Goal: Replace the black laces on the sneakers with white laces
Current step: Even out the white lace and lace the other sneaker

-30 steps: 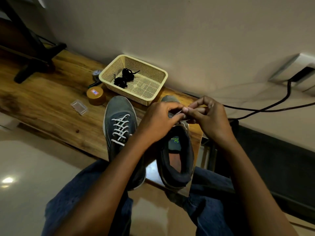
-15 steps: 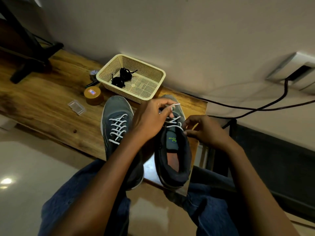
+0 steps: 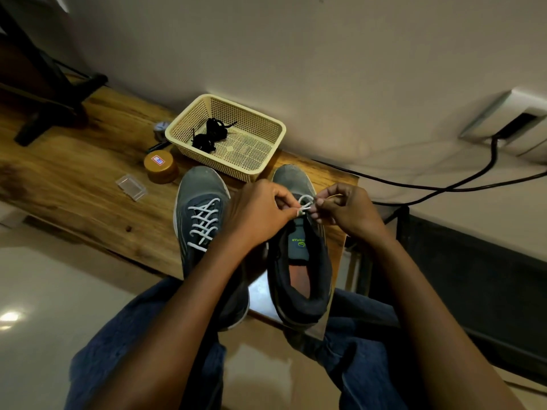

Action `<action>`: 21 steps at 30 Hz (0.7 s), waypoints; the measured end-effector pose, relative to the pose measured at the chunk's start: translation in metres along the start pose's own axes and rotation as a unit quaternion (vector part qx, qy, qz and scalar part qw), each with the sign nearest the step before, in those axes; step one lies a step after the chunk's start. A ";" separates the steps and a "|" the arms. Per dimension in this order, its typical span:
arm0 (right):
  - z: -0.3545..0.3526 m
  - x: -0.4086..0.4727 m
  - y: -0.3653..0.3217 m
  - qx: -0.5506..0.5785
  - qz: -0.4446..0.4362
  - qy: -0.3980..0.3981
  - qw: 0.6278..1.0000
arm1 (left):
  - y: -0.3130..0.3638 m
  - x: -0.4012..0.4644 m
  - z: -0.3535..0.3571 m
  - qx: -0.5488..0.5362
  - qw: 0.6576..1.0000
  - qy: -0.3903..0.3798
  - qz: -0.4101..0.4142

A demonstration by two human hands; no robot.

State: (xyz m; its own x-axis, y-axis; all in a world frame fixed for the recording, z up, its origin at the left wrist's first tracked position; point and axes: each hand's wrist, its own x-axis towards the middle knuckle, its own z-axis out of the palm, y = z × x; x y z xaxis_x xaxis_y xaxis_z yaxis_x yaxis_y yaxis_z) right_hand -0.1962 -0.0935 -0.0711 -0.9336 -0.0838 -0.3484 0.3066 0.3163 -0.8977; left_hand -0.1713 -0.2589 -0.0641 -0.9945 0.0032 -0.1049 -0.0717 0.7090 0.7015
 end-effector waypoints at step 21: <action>-0.018 -0.016 0.002 -0.051 0.127 -0.067 0.988 | 0.004 -0.003 0.020 0.086 0.996 0.017 0.006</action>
State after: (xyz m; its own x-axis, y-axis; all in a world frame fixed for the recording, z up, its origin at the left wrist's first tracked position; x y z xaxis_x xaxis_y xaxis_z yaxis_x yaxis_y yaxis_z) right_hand -0.1836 -0.0744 -0.0625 -0.7941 -0.1116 -0.5974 0.5009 0.4365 -0.7474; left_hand -0.1672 -0.2421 -0.0756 -0.9975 -0.0091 -0.0700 -0.0476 0.8195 0.5711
